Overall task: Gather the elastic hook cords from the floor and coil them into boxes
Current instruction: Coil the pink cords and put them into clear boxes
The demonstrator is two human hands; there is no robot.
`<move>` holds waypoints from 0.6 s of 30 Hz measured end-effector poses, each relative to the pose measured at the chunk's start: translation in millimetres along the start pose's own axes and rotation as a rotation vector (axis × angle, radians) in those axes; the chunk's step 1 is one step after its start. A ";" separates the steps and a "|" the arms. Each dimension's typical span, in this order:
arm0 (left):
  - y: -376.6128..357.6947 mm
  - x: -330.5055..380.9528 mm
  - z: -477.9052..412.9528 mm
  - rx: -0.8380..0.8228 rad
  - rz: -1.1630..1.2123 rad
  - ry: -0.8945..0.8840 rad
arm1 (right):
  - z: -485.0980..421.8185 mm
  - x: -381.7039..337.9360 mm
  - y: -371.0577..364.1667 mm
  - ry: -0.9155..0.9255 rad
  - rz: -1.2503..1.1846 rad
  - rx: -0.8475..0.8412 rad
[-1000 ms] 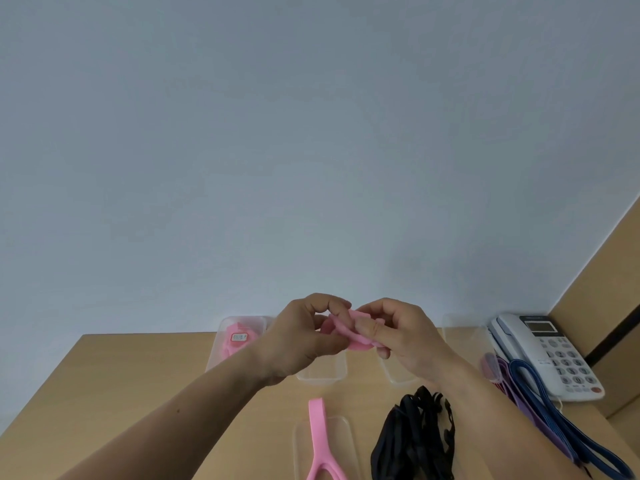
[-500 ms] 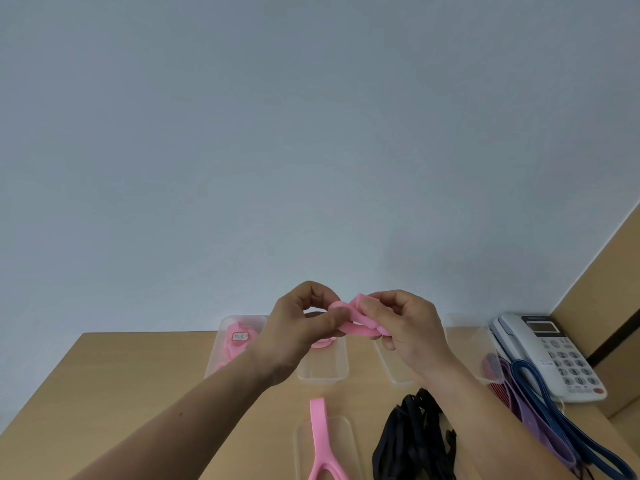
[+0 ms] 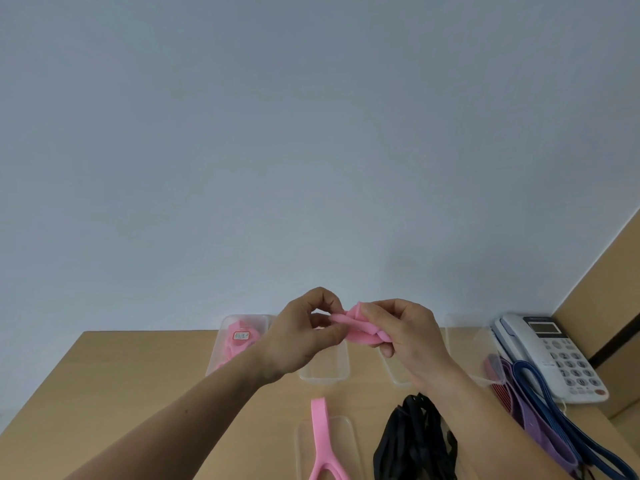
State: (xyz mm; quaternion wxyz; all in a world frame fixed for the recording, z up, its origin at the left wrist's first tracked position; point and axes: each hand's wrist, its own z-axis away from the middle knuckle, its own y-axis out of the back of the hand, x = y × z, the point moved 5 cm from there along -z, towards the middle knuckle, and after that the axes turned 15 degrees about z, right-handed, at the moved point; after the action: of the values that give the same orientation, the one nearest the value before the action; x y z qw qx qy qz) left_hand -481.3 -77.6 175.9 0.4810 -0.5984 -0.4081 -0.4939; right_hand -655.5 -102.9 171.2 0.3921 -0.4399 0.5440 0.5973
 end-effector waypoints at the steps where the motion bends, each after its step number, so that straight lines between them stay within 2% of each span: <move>1: 0.7 0.2 -0.6 -0.002 -0.005 0.019 | -0.3 -0.2 0.9 0.020 0.025 0.001; 7: -4.1 1.8 -4.3 -0.021 0.067 0.144 | -0.8 -8.1 1.1 0.186 0.164 -0.096; 9: -8.6 2.3 -6.4 -0.092 0.037 0.178 | 1.2 -9.8 -0.2 0.217 0.167 -0.134; 12: -8.9 6.1 -7.4 -0.172 0.032 0.165 | 3.7 -8.5 4.1 0.210 0.098 -0.089; 18: -10.1 3.8 -7.9 -0.084 0.142 0.149 | 6.5 -11.1 5.8 0.281 0.044 -0.036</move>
State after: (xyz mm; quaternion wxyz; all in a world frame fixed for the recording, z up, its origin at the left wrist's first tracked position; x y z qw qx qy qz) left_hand -491.9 -83.2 181.8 0.5183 -0.6070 -0.3067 -0.5186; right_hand -658.3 -96.9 183.6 0.2909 -0.5142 0.5922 0.5480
